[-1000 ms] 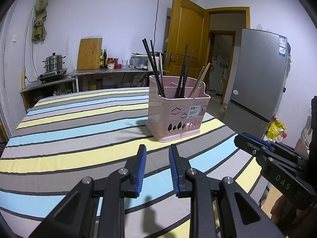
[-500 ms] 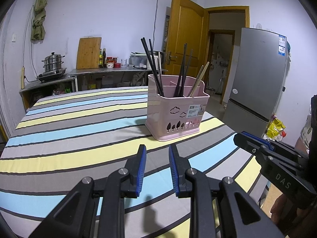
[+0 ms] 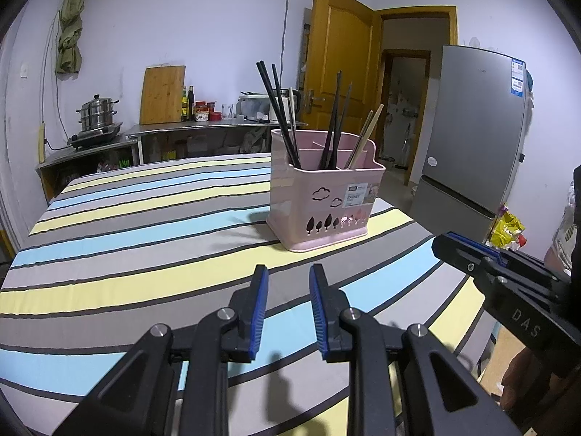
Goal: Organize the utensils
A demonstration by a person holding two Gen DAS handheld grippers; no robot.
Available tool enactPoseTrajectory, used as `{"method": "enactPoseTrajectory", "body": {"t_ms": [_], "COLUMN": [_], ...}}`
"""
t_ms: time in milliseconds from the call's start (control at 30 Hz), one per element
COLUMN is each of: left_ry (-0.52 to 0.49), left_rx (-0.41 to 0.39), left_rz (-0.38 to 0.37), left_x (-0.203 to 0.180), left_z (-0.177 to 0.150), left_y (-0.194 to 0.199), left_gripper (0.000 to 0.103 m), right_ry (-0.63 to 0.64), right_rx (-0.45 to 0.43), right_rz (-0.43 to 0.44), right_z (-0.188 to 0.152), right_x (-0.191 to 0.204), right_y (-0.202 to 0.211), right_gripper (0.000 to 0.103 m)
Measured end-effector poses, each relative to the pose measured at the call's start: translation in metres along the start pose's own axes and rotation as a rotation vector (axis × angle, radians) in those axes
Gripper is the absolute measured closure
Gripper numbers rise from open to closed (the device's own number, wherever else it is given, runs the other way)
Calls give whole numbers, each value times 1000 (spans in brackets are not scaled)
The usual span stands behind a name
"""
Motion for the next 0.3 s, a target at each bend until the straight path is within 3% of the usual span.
{"method": "enactPoseTrajectory", "body": {"t_ms": [300], "left_ry": [6], "left_rx": [0], "left_rz": [-1], "left_x": [0], "left_z": [0], "left_y": [0], "left_gripper": [78], "right_ry": [-1], "right_rx": [2], "right_rz": [-2], "right_z": [-1], "right_x": [0], "right_y": [1], "right_gripper": [91]}}
Point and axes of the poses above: each gripper's, at about its wrist camera, not at the fingertips, and y roughly against the way its jaws point, x to its left, z to its top, the point moved 5 cm from there along -y, roughly the way its jaws point, and after that the axes turned 1 degree about y, right-handed, at the moved point
